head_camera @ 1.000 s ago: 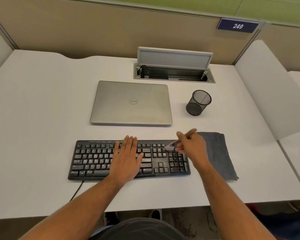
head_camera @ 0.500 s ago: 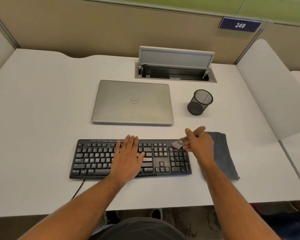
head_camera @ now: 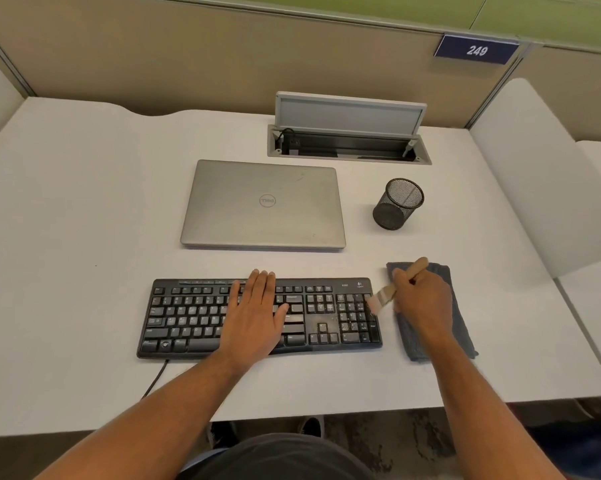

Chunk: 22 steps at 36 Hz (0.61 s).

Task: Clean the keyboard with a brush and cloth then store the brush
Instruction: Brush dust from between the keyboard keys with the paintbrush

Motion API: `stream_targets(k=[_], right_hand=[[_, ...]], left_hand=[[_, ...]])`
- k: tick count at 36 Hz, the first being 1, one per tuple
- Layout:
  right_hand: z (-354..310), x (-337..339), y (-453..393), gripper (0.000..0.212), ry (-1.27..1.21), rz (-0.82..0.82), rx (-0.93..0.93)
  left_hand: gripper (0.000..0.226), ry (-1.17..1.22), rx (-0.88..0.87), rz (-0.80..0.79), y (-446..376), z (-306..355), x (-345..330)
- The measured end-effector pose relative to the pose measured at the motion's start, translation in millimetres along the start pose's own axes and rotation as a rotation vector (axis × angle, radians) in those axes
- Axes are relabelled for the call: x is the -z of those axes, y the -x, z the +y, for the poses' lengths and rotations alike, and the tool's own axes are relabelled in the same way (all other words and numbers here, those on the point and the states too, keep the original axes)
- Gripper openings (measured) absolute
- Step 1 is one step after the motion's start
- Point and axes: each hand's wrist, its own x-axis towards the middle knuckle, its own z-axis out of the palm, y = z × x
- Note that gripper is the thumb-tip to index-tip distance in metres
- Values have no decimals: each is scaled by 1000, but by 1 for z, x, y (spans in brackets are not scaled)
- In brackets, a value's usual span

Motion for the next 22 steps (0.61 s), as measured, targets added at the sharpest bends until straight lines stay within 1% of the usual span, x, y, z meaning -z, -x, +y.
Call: stream_targets(k=[2,3,5,8,13,16,19,22], right_hand=[[3,1,-2,49,-79,67,-11],[4,1,-2,48,-114,74,-14],[7,-3,0,45,-162,28,-10],[13,-7,4,46,-153,-48,-7],[28,-1,1,45,-46,-61,-55],[33,-1,2,50,-100,-18,-52],[34,-7,4,46,-195,-31,-38],[32,-9,9,45,-151,-57,-21]], left_hand=[[75,-3,-1,-4,0,0,0],[75,-3,-3,-10,0,1,1],[77,-7,-7,-22,0,0,1],[77,-5,-4,-19,0,1,2],[76,-3,-3,-5,1,0,2],[76,3,-2,-1,0,1,2],[76,3,-2,-8,0,1,1],[77,5,2,-12,0,0,1]])
